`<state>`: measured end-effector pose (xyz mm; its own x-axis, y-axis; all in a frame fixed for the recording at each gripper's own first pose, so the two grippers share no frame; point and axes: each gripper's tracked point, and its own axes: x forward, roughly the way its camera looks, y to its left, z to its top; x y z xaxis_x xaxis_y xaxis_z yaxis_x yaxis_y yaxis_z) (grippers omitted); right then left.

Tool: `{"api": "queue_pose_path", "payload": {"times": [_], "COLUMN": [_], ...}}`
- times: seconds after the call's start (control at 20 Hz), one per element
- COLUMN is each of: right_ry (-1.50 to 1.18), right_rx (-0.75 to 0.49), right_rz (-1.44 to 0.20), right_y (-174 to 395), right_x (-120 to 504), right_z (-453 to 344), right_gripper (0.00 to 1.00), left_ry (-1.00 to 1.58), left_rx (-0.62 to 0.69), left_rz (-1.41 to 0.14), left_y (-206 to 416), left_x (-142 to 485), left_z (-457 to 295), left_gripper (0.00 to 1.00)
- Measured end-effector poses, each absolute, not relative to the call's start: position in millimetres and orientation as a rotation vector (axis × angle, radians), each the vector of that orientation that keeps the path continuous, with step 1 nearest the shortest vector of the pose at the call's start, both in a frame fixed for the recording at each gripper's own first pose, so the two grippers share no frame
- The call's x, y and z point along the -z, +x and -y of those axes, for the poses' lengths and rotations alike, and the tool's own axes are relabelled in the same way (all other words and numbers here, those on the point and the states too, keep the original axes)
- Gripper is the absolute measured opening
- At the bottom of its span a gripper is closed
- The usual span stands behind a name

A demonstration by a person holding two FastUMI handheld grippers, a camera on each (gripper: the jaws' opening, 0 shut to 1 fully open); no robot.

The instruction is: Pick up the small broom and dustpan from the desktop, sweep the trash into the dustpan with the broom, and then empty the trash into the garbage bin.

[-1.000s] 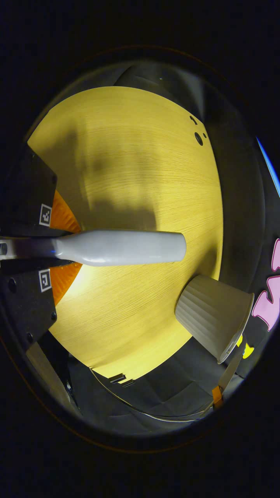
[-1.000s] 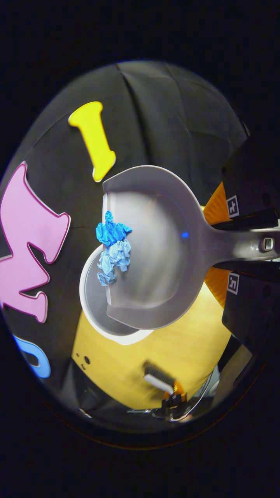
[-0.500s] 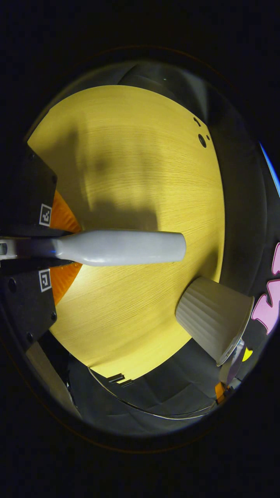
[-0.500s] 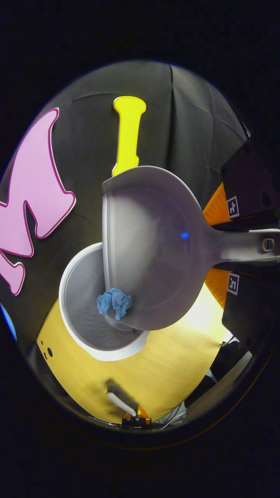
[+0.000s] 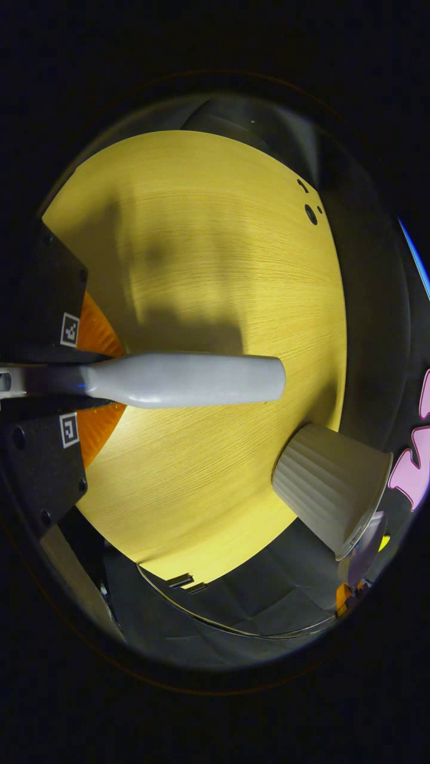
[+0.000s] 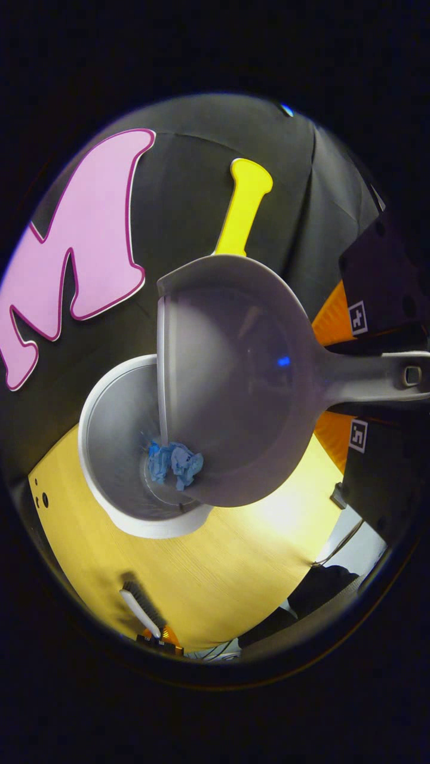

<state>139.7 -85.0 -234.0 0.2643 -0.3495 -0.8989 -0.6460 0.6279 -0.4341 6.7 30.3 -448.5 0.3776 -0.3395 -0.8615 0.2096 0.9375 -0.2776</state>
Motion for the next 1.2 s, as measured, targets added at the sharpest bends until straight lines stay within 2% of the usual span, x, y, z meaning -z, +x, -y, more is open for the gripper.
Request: {"api": "queue_pose_path", "payload": {"times": [0.2,0.45,0.5,0.65,0.75,0.8,0.85,0.95,1.0,1.2], "right_ry": [-1.079,-1.076,-1.107,-1.117,-1.081,-1.055,-1.024,-0.960,-0.921,-0.722], "right_rx": [-0.285,-0.307,-0.299,-0.311,-0.304,-0.296,-0.287,-0.277,-0.273,-0.234], "right_rz": [-1.303,-1.301,-1.304,-1.292,-1.278,-1.274,-1.272,-1.264,-1.257,-1.181], "right_y": [153,160,163,162,162,162,160,154,148,129], "right_x": [228,233,234,235,234,233,232,230,228,204], "right_z": [77,61,64,64,64,64,66,68,68,67], "right_gripper": [0.36,0.36,0.36,0.36,0.36,0.36,0.36,0.36,0.36,0.36], "left_ry": [-0.122,-0.126,-0.131,-0.136,-0.137,-0.137,-0.136,-0.131,-0.129,-0.119], "left_rx": [0.355,0.345,0.342,0.341,0.339,0.336,0.334,0.333,0.332,0.333], "left_rz": [-1.130,-1.123,-1.124,-1.121,-1.119,-1.119,-1.118,-1.116,-1.116,-1.120], "left_y": [7,3,4,4,4,4,5,5,5,6], "left_x": [455,457,456,455,456,456,457,457,458,459], "left_z": [-35,-35,-35,-40,-40,-41,-41,-40,-39,-36], "left_gripper": [0.25,0.25,0.29,0.25,0.29,0.25,0.29,0.29,0.25,0.25]}}
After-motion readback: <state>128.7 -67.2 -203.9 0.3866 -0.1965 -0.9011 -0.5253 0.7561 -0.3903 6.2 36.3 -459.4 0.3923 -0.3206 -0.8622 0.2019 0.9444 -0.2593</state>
